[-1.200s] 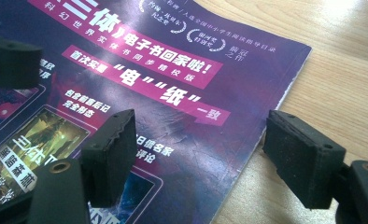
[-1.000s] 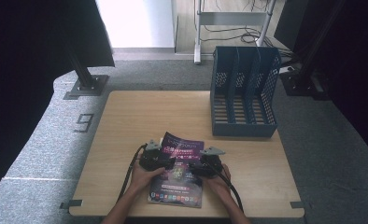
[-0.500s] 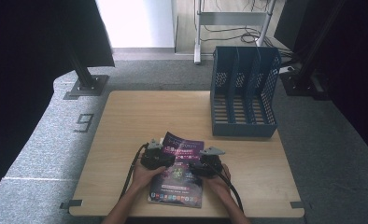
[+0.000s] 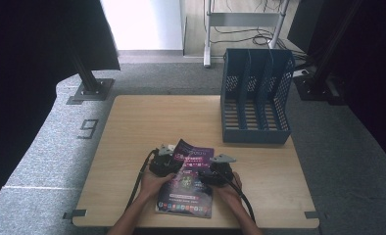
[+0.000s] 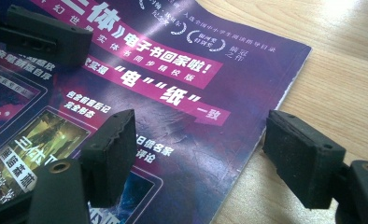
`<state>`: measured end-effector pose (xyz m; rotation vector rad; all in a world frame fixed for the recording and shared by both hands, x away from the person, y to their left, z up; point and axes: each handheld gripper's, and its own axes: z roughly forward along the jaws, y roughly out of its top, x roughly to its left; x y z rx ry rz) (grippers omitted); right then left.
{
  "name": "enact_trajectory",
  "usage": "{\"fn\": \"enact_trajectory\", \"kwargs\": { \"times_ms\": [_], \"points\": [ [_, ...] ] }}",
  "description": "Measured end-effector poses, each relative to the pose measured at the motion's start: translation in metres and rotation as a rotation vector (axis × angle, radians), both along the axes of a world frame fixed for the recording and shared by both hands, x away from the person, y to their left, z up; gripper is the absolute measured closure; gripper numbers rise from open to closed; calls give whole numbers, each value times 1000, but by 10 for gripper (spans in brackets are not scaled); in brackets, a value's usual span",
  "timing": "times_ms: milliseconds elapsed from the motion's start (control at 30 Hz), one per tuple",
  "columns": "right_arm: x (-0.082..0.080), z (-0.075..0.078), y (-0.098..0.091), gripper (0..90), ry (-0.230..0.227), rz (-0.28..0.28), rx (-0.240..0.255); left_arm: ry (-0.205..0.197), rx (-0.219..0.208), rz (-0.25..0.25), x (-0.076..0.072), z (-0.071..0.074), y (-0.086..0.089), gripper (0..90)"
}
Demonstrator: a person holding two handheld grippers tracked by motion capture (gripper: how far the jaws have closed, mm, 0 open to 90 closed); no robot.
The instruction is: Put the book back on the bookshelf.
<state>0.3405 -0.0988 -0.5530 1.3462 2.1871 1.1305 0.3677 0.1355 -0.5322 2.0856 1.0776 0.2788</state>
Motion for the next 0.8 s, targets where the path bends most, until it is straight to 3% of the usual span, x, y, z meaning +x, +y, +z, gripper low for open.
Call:
{"fn": "enact_trajectory", "kwargs": {
  "times_ms": [333, 800],
  "points": [
    [0, 0, 0, 256, 0, 2, 0, -11, -43, -13, -1, 3, 1, 816],
    [1, 0, -1, 250, 4, 5, 7, -105, -105, -66, -11, 15, 2, 860]
  ]
}}
